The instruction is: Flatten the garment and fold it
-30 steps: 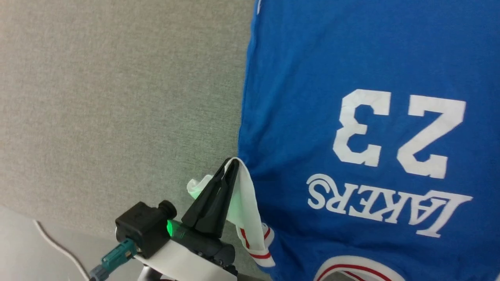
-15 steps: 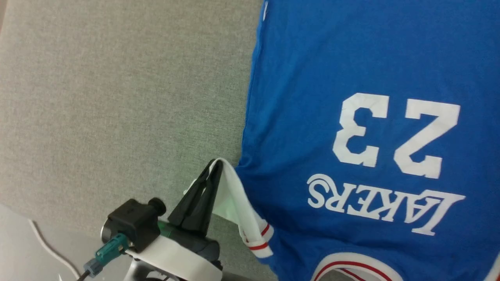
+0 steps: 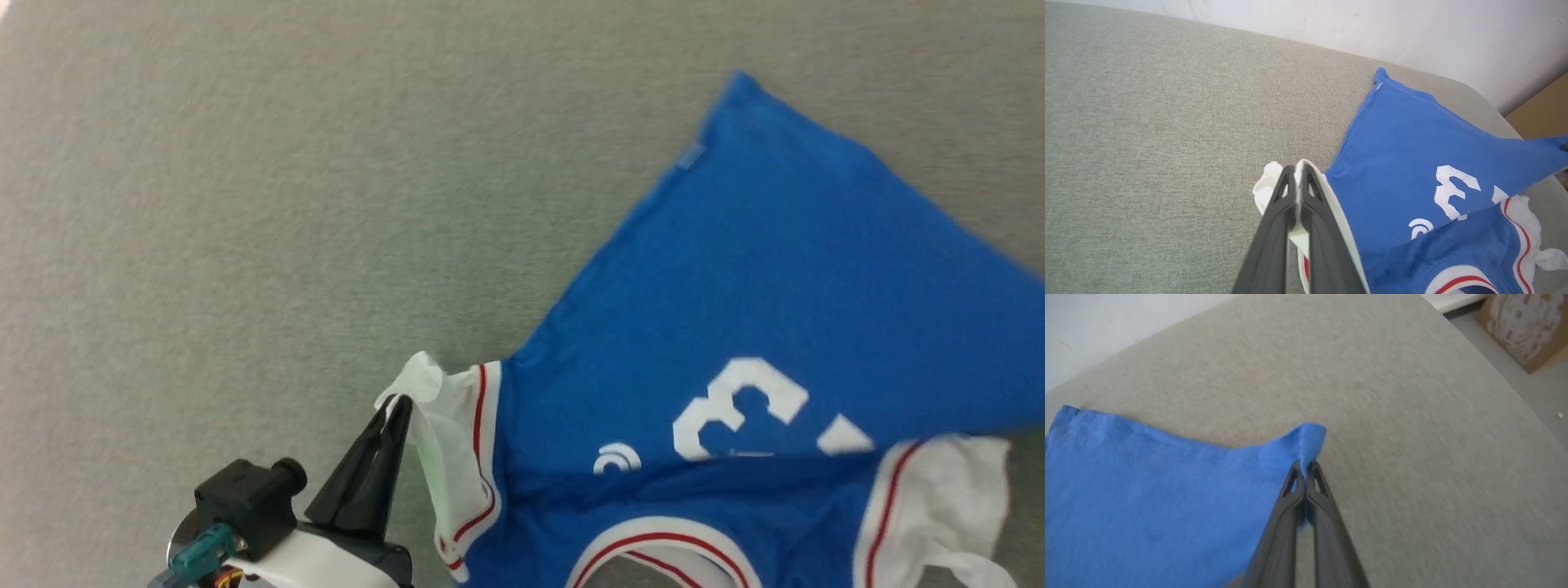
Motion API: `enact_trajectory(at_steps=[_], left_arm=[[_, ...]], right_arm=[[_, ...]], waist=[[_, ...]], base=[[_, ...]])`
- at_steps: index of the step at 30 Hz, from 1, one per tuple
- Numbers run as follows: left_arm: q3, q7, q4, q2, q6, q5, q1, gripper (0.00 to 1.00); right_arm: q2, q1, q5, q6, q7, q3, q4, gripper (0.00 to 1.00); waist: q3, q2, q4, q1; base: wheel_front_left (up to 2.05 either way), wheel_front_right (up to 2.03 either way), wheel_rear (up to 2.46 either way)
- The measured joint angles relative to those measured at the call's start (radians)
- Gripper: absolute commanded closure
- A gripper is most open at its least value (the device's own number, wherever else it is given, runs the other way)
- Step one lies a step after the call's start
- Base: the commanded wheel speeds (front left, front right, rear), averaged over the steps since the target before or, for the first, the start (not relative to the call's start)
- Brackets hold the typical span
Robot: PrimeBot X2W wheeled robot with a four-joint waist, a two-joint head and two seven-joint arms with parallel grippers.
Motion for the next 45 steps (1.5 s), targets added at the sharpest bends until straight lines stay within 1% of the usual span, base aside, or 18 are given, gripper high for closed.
enact_trajectory(at_steps=[3, 6, 9, 13, 17, 18, 19, 20, 21, 24, 27, 30, 34, 36, 38, 40, 42, 45], left_arm=[[0.003, 0.0, -0.003, 0.003, 0.006, -0.007, 0.011, 1.0], [0.017, 0.0, -0.009, 0.006, 0.016, -0.012, 0.029, 1.0], [0.022, 0.0, -0.013, 0.008, 0.024, -0.016, 0.047, 1.0], [0.025, 0.009, -0.021, 0.013, 0.025, -0.022, 0.047, 1.0], [0.024, 0.024, -0.025, 0.022, 0.025, -0.022, 0.045, 1.0], [0.022, 0.027, -0.025, 0.022, 0.025, -0.022, 0.045, 1.0], [0.019, 0.028, -0.024, 0.022, 0.025, -0.023, 0.044, 1.0], [0.016, 0.028, -0.023, 0.021, 0.024, -0.024, 0.043, 1.0], [0.013, 0.029, -0.021, 0.02, 0.024, -0.024, 0.04, 1.0], [0.004, 0.029, -0.018, 0.016, 0.022, -0.025, 0.032, 1.0], [-0.002, 0.026, -0.018, 0.01, 0.022, -0.025, 0.027, 1.0], [-0.007, 0.017, -0.02, 0.006, 0.022, -0.023, 0.025, 1.0], [-0.018, 0.003, -0.029, -0.005, 0.022, -0.02, 0.023, 1.0], [-0.025, 0.0, -0.03, -0.01, 0.022, -0.016, 0.014, 1.0], [-0.033, -0.003, -0.029, -0.015, 0.014, -0.012, -0.007, 1.0], [-0.04, -0.01, -0.026, -0.024, 0.011, -0.007, -0.026, 1.0], [-0.05, -0.016, -0.021, -0.03, 0.004, -0.004, -0.04, 1.0], [-0.064, -0.021, -0.011, -0.04, -0.005, -0.003, -0.055, 1.0]], right_arm=[[0.09, 0.159, 0.022, 0.0, -0.004, -0.088, -0.046, 1.0], [0.14, 0.266, 0.035, 0.0, -0.028, -0.117, -0.044, 1.0], [0.148, 0.309, 0.032, 0.0, -0.096, -0.089, 0.0, 1.0], [0.147, 0.304, 0.054, 0.0, -0.208, -0.004, 0.137, 1.0], [0.148, 0.267, 0.052, 0.0, -0.288, 0.077, 0.259, 1.0], [0.148, 0.257, 0.04, 0.0, -0.305, 0.089, 0.286, 0.82], [0.149, 0.25, 0.02, 0.0, -0.324, 0.098, 0.309, 0.82], [0.148, 0.245, 0.001, 0.0, -0.343, 0.1, 0.328, 0.22], [0.146, 0.241, -0.015, 0.0, -0.355, 0.101, 0.347, 0.0], [0.144, 0.238, -0.046, 0.001, -0.372, 0.092, 0.353, 0.0], [0.123, 0.245, -0.046, 0.001, -0.343, 0.088, 0.287, 0.0], [0.09, 0.26, -0.018, 0.001, -0.262, 0.078, 0.101, 0.0], [0.003, 0.232, 0.01, 0.001, -0.136, 0.096, -0.169, 0.0], [-0.036, 0.177, 0.019, 0.001, -0.071, 0.124, -0.241, 0.0], [-0.092, 0.108, 0.001, 0.0, -0.021, 0.185, -0.265, 0.0], [-0.119, 0.023, -0.002, 0.0, 0.016, 0.241, -0.254, 0.0], [-0.144, -0.058, -0.016, 0.0, 0.048, 0.317, -0.214, 0.0], [-0.161, -0.178, -0.033, 0.0, 0.09, 0.411, -0.11, 0.0]], waist=[[-0.03, 0.0, -0.043, 0.0], [-0.052, 0.0, -0.081, 0.0], [-0.069, 0.0, -0.112, 0.0001], [-0.093, 0.0, -0.134, 0.0002], [-0.113, 0.0, -0.144, 0.0003], [-0.117, 0.0, -0.144, 0.0003], [-0.12, 0.0, -0.144, 0.0003], [-0.123, 0.0, -0.143, 0.0003], [-0.125, 0.0, -0.14, 0.0002], [-0.128, 0.0, -0.127, 0.0003], [-0.125, 0.0, -0.113, 0.0004], [-0.118, 0.0, -0.102, 0.0004], [-0.099, 0.0, -0.092, 0.0004], [-0.088, 0.0, -0.085, 0.0004], [-0.075, 0.0, -0.076, 0.0005], [-0.06, 0.0, -0.065, 0.0004], [-0.044, 0.0, -0.053, 0.0005], [-0.017, 0.0, -0.034, 0.0006]], base=[[0.0, 0.0, 0.0], [0.0, 0.0, 0.0], [0.0, 0.0, 0.0], [0.0, 0.0, 0.0], [0.0, 0.0, 0.0], [0.0, 0.0, 0.0], [0.0, 0.0, 0.0], [0.0, 0.0, 0.0], [0.0, 0.0, 0.0], [0.0, 0.0, 0.0], [0.0, 0.0, 0.0], [0.0, 0.0, 0.0], [0.0, 0.0, 0.0], [0.0, 0.0, 0.0], [0.0, 0.0, 0.0], [0.0, 0.0, 0.0], [0.0, 0.0, 0.0], [0.0, 0.0, 0.0]])
